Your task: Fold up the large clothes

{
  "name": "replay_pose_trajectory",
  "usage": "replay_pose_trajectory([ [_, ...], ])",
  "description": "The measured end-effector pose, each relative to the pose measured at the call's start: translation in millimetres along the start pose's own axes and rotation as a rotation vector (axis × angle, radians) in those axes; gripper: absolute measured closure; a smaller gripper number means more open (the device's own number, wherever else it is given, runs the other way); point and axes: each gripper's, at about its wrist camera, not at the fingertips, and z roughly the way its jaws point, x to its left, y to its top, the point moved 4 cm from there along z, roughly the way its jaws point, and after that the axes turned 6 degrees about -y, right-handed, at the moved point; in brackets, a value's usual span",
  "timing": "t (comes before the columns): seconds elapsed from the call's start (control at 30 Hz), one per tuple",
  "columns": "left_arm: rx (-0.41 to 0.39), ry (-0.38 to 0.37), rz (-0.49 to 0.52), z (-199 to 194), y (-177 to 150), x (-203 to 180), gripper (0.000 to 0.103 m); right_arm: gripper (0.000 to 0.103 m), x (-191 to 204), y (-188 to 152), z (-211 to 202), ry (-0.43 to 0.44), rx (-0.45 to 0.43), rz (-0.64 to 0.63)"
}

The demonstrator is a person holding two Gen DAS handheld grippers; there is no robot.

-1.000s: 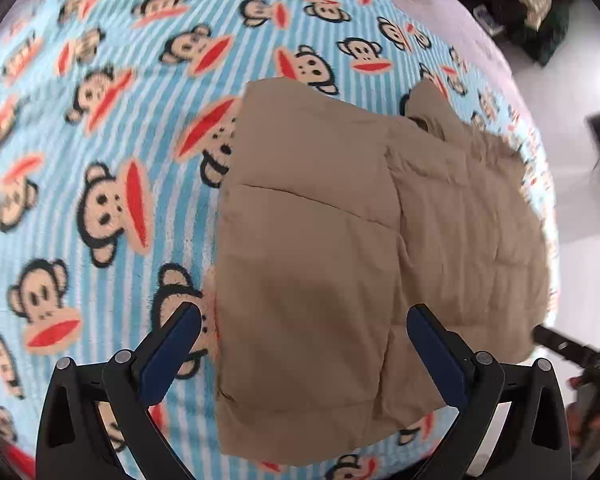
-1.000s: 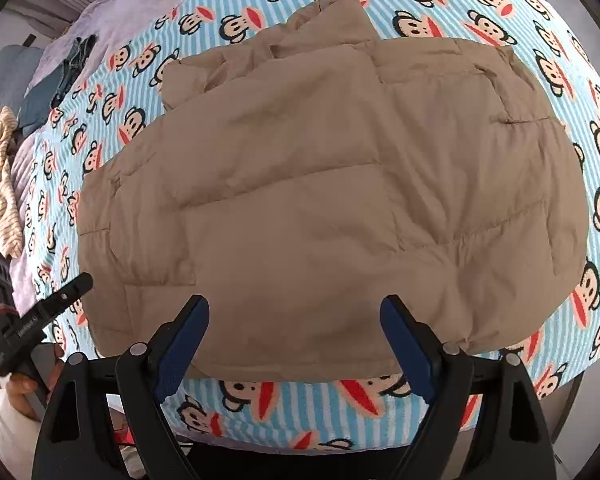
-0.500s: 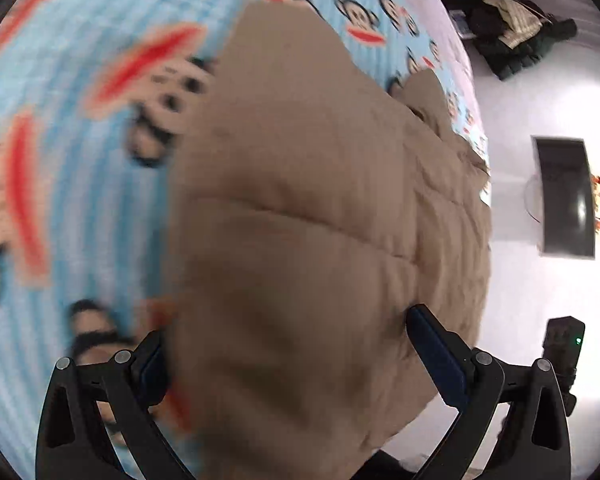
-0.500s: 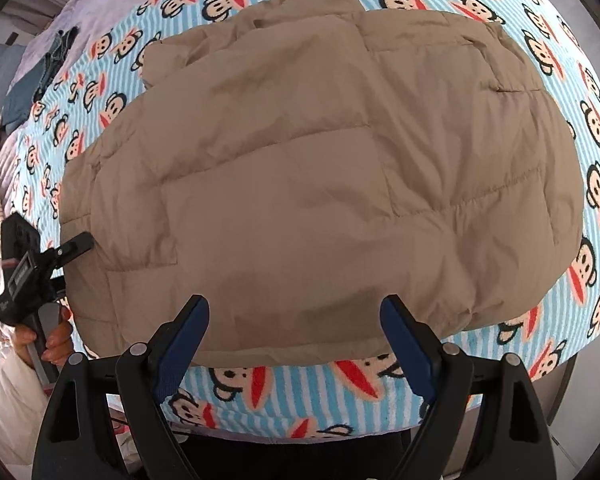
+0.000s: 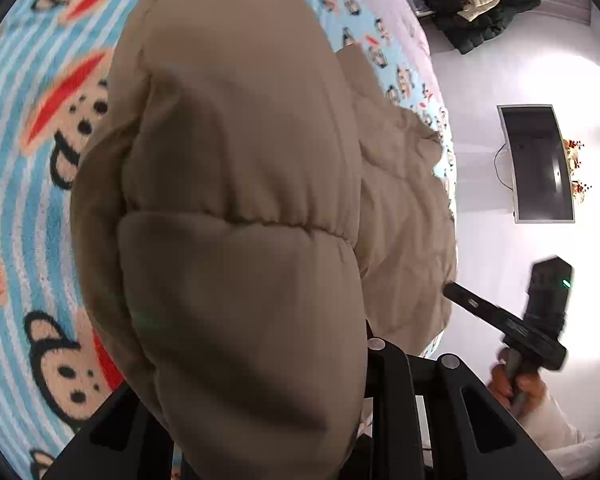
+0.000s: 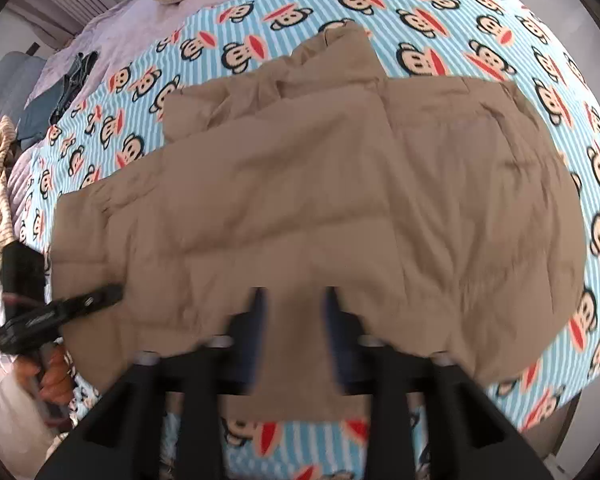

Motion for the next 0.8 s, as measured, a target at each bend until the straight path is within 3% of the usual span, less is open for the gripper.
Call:
replay_pose_trajectory([
  [0.13,-0.049,0.013,0.038,-12,-2,-35,0.075,0.084,-6,19,21,0.005,-0.039,-0.032],
  [0.33,-0.116,0.035,0.095,-20,-9,-111,0.075,0.084,-17,50,60,0.117,-0.031,-0.006],
  [0.5,-0.127,0.044,0.153,-6,-7,-184,0.075,0.087,-19,70,88,0.205,0.007,-0.012],
  [0.67,-0.088,0.089,0.209,37,-3,-248,0.075,0.093,-30,81,109,0.315,0.055,0.044],
  [0.8,-0.051,0.143,0.253,81,1,-273,0.075,0.095,-41,86,114,0.405,0.106,0.094],
])
